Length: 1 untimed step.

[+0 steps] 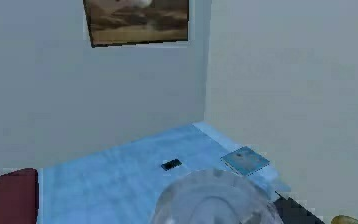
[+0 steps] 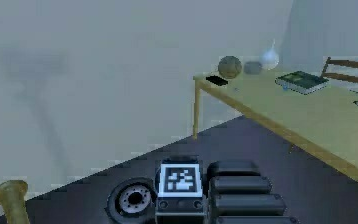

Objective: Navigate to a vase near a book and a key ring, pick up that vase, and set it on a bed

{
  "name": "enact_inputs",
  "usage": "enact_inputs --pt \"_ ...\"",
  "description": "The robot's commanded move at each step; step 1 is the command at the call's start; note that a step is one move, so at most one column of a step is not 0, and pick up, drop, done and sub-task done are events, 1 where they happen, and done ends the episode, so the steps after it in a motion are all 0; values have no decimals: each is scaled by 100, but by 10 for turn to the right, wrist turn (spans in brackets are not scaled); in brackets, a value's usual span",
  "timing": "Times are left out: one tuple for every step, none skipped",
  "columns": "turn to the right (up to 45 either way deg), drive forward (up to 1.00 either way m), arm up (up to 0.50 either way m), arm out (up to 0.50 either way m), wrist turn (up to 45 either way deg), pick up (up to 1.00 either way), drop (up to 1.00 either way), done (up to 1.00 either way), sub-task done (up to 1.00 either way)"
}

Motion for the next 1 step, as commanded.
enact_inputs --pt "-420 0 0 0 0 0 0 0 0"
